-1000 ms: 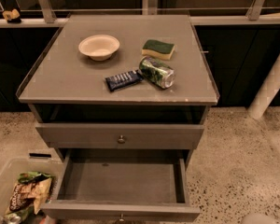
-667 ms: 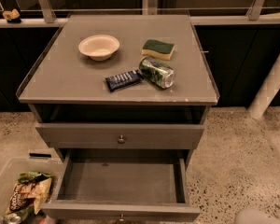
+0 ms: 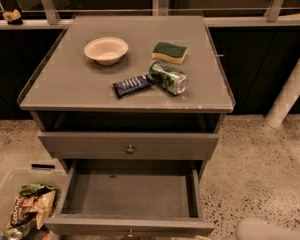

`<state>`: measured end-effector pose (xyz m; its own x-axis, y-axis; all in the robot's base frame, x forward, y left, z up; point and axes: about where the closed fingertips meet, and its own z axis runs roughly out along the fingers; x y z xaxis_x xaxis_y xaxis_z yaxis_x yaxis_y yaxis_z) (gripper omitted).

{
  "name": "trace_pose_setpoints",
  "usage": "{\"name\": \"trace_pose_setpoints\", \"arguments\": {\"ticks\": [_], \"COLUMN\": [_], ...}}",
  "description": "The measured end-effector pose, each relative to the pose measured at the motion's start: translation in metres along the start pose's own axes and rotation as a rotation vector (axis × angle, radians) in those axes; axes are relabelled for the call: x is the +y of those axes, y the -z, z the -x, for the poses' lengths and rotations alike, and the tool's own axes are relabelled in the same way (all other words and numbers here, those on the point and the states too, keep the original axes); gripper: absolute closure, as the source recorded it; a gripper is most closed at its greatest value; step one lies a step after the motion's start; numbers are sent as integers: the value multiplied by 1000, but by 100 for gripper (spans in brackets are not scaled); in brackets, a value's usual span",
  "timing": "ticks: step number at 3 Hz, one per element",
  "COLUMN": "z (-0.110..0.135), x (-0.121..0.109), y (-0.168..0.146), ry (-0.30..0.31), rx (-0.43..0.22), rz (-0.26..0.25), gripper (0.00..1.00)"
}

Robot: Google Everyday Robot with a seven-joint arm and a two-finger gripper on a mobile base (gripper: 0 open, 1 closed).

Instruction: Close middle drawer

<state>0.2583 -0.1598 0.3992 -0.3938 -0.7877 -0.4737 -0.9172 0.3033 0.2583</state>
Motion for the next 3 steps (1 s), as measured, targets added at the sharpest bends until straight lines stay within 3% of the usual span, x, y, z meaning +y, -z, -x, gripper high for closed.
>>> {"name": "trace_pose_setpoints", "arguments": {"ticks": [2, 3], "z": [30, 68], "x": [-37, -67], "y": [-1, 16], "ry": [67, 105], "rx": [-28, -61], "rz": [29, 16], "gripper": [0, 0]}}
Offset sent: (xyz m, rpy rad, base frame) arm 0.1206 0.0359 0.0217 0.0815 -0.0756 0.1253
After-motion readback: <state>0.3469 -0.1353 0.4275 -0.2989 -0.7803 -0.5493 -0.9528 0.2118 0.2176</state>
